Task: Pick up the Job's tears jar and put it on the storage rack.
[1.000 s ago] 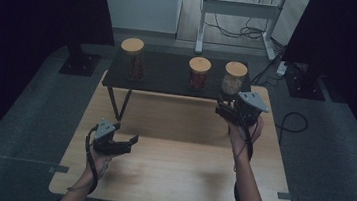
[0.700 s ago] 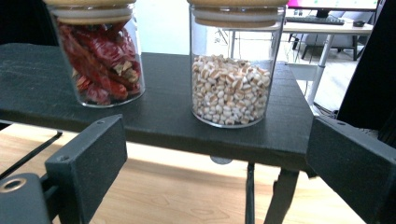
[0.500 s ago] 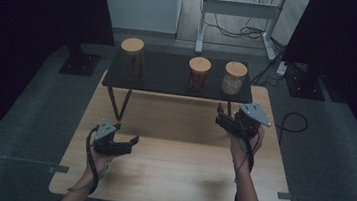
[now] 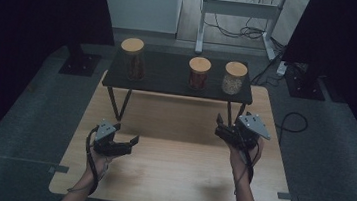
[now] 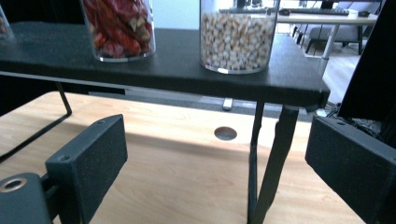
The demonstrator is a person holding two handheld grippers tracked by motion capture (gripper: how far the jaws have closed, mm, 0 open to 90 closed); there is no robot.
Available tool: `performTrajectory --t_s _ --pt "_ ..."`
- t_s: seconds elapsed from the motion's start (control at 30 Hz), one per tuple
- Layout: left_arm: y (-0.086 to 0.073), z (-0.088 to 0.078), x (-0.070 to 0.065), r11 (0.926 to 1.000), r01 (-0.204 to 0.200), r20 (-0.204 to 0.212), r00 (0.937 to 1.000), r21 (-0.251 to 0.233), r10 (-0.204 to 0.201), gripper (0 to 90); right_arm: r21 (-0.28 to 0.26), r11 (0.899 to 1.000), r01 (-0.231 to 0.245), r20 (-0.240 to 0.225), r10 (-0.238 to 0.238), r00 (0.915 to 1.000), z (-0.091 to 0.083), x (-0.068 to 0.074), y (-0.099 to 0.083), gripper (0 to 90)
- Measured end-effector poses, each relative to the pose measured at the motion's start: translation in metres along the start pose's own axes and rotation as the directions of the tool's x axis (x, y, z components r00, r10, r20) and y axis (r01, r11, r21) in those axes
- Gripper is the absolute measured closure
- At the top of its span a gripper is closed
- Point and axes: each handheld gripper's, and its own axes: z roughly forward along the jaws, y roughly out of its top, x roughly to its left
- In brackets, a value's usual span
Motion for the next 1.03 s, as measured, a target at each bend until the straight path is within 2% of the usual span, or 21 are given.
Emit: performTrajectory --t_s 0.37,0.47,1.03 --pt "0.0 0.001 0.0 1.0 -0.002 -0.001 1.0 0.004 0.002 8.5 0.04 0.999 -0.007 -0.034 0.008 0.9994 -0.01 0.001 -0.021 5.1" --pt "0.0 0.001 0.0 1.0 -0.001 -0.001 1.0 0.005 0.001 8.5 0.054 0.999 0.005 -0.042 -0.003 0.9991 -0.01 0.001 -0.022 5.0" --pt "0.001 -0.001 0.003 0.9999 0.007 0.003 1.0 -0.012 -0.007 8.5 0.029 1.0 0.0 -0.049 0.001 0.9988 -0.018 0.002 -0.027 4.9"
